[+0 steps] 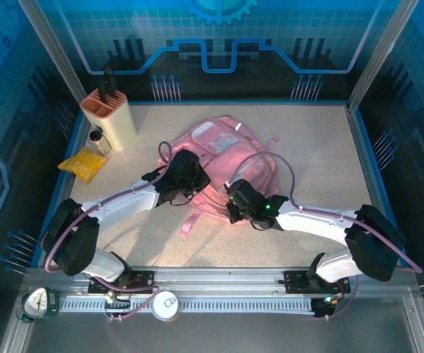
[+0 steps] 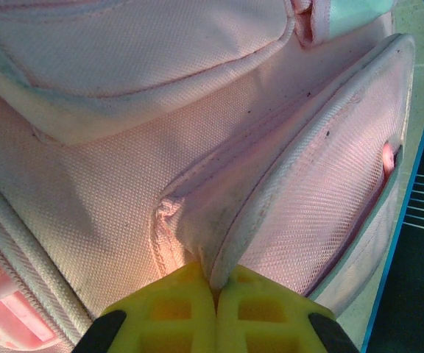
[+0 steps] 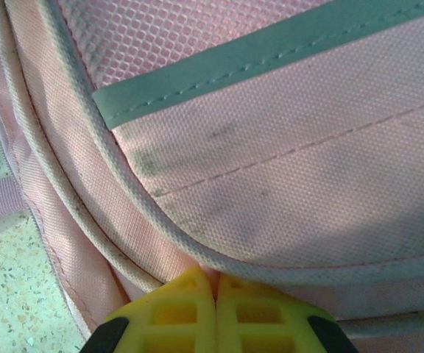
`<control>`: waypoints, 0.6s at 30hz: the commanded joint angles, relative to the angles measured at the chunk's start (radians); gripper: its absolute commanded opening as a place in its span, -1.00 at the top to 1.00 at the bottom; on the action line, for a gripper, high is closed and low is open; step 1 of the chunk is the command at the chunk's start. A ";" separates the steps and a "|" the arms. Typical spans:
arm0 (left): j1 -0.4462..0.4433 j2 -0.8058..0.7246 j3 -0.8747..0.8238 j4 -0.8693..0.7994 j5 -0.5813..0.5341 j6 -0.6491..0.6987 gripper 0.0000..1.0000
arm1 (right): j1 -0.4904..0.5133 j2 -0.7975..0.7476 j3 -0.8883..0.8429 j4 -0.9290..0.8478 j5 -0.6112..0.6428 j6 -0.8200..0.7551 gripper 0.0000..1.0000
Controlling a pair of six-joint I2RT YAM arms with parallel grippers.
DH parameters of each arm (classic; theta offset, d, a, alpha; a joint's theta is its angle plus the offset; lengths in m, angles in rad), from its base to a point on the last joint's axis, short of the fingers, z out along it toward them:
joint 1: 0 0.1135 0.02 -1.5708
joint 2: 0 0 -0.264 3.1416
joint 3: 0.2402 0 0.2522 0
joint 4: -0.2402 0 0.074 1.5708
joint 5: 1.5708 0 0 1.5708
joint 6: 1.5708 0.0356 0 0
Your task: Pack the student bag
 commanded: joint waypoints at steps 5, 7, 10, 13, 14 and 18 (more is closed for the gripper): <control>0.052 -0.026 -0.007 -0.014 0.020 0.045 1.00 | -0.096 -0.051 -0.074 -0.011 -0.034 -0.007 1.00; 0.066 -0.018 -0.003 -0.018 0.036 0.048 1.00 | -0.111 -0.074 -0.094 0.005 -0.067 -0.022 1.00; 0.083 -0.003 0.011 -0.018 0.057 0.056 1.00 | -0.093 -0.084 -0.099 -0.002 -0.074 -0.046 1.00; 0.091 0.024 0.046 -0.023 0.068 0.083 1.00 | -0.093 -0.093 -0.104 -0.012 -0.089 -0.049 1.00; 0.095 0.040 0.065 -0.032 0.079 0.095 1.00 | -0.084 -0.103 -0.102 -0.014 -0.095 -0.051 1.00; 0.104 0.082 0.118 -0.042 0.110 0.105 1.00 | -0.061 -0.124 -0.103 0.020 -0.134 -0.041 1.00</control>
